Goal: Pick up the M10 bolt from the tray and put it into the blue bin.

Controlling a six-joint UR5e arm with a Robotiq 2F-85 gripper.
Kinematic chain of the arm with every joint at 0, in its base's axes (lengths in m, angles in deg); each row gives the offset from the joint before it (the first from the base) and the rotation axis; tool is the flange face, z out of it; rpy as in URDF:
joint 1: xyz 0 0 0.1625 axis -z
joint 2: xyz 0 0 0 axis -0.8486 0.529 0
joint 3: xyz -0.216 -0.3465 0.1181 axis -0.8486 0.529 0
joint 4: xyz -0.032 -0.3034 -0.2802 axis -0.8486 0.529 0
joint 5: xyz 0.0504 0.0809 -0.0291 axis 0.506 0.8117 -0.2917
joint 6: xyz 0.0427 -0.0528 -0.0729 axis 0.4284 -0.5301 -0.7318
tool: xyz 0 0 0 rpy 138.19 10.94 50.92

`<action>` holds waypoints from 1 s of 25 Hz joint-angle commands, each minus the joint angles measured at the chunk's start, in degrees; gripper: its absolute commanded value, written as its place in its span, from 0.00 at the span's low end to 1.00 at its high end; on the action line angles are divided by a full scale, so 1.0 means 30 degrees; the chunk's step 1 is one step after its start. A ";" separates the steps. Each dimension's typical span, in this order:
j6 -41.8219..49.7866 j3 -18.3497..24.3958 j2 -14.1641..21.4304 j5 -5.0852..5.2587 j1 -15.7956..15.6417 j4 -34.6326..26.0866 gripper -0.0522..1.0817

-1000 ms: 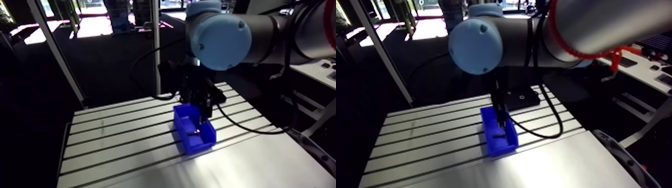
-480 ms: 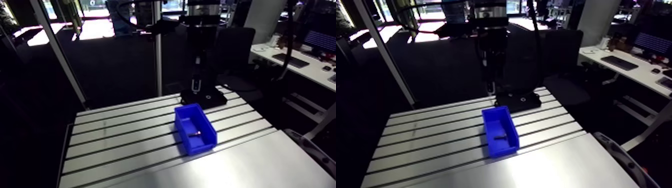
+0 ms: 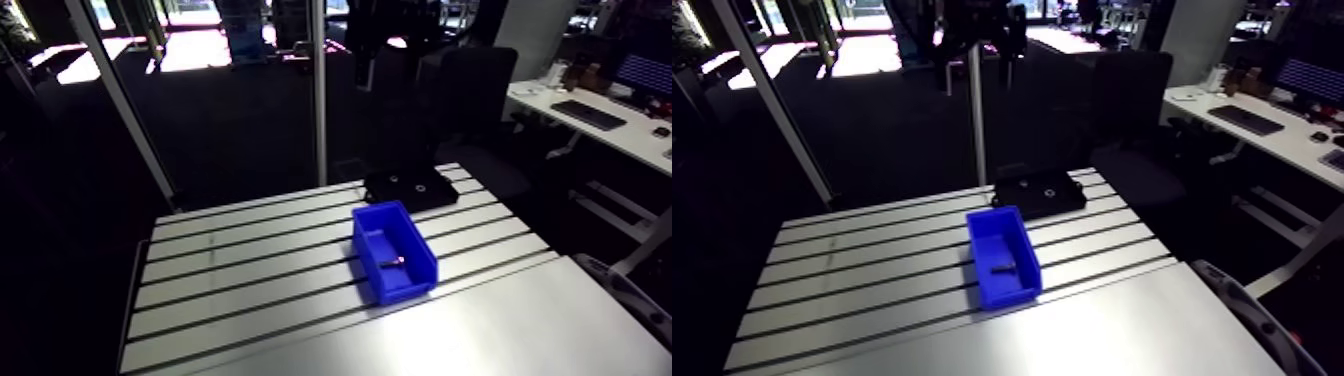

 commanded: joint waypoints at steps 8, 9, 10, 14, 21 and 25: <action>0.7412 0.1371 0.1171 0.0081 -0.0048 -0.1661 0.06; 0.7412 0.1371 0.1171 0.0081 -0.0048 -0.1661 0.06; 0.7412 0.1371 0.1259 0.0052 -0.0077 -0.1631 0.06; 0.7295 0.1459 0.1347 0.0110 -0.0106 -0.1690 0.06; 0.7207 0.1518 0.1288 0.0110 -0.0780 -0.1631 0.06; 0.7236 0.1430 0.1259 0.0081 -0.1044 -0.1543 0.06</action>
